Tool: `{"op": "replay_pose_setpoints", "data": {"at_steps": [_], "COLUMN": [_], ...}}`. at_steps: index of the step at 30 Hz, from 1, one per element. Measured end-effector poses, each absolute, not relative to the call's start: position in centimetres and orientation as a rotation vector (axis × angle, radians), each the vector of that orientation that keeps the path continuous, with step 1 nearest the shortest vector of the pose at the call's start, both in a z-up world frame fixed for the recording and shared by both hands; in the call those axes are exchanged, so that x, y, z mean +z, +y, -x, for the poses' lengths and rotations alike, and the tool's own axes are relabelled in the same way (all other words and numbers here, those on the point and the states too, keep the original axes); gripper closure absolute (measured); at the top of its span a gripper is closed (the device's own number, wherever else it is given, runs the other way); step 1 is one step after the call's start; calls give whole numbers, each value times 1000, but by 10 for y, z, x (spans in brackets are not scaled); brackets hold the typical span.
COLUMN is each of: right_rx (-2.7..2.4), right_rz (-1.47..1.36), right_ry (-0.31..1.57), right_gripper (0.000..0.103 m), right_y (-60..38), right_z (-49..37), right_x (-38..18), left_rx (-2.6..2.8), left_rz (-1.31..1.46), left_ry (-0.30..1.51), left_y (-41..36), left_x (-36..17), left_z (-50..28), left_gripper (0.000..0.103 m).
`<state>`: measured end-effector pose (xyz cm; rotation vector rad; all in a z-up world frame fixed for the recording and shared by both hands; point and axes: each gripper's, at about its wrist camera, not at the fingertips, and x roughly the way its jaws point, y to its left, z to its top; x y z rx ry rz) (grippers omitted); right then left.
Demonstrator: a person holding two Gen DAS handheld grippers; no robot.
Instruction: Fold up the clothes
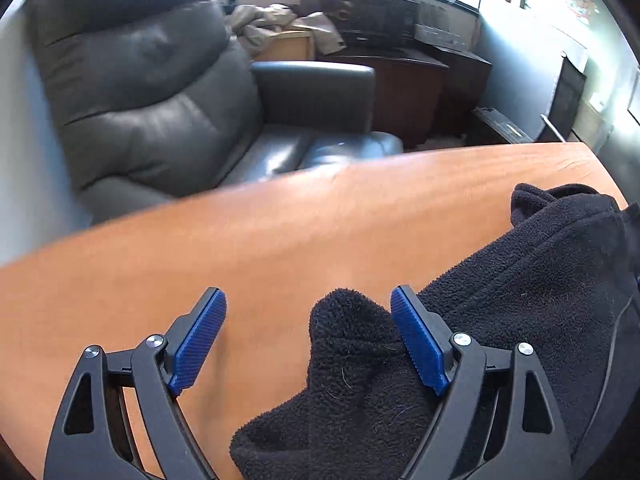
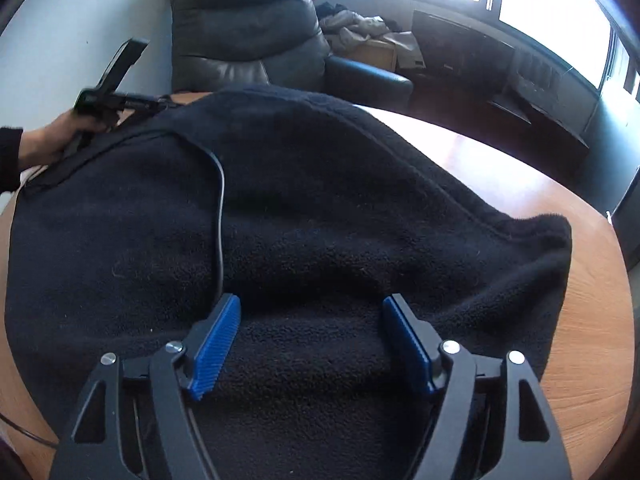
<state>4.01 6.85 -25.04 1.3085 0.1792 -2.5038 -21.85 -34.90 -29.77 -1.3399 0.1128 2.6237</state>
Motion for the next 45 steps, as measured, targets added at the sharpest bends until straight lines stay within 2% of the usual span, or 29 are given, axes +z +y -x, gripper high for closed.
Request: {"op": "replay_pose_setpoints", "data": {"at_steps": [4,6,8,10,11,13,15,18,21,23,26,28,30,33,35,37,39,41,42,45], "right_rx": [-2413,-2375,-2378,-2393,-2404,-2425,-2430,-2476,-2541,-2564,-2530,-2558,-2588,-2625,-2655,-2619,-2552,-2488,-2476,-2497], "right_rz": [-1288,-1291,-1255,-1152,-1097,-1022,-992,-1004,-1129,-1320,-1507,-1481,-1502,-1543,-1486,-1350,-1282,-1305,-1323,-1321], "right_ry": [253,290,226,147,120,74,40,89,196,303,338,253,258,282,353,299,258,336,342,311], "right_gripper": [27,27,26,24,17,9,8,8,6,6,8,6,4,4,7,7,7,15,19,22], "right_y": [68,68,74,77,77,76,73,59,58,61,77,92,102,114,107,90,63,40,40,62], "right_z": [-54,-60,-64,-71,-75,-73,-69,-61,-49,-33,-29,-33,-31,-26,-25,-24,-22,-26,-33,-62], "right_x": [-248,-242,-222,-196,-183,-161,-150,-144,-159,-193,-241,-248,-244,-236,-220,-203,-204,-216,-218,-199], "left_rx": [2660,2680,2679,2652,2634,2521,2406,2270,2191,2163,2142,2113,2101,2118,2096,2069,2063,2066,2071,2083], "left_rz": [1410,1358,1246,1143,1096,1047,1068,1171,1276,1331,1277,1253,1257,1280,1212,1170,1178,1324,1324,1317], "left_ry": [-5,20,-3,-41,-62,-130,-136,-68,-92,-137,-149,-148,-125,-102,-152,-173,-171,-187,-199,-226], "left_y": [-379,-384,-384,-378,-374,-355,-331,-299,-298,-306,-312,-319,-324,-328,-331,-328,-325,-333,-340,-359], "left_x": [-295,-275,-239,-204,-187,-174,-180,-218,-258,-280,-281,-283,-283,-262,-240,-235,-240,-261,-255,-231], "left_z": [155,127,99,75,63,50,44,41,47,50,43,39,38,35,26,16,9,4,-6,-40], "left_gripper": [21,23,19,7,2,0,0,0,0,2,2,4,8,9,7,2,2,8,15,12]}}
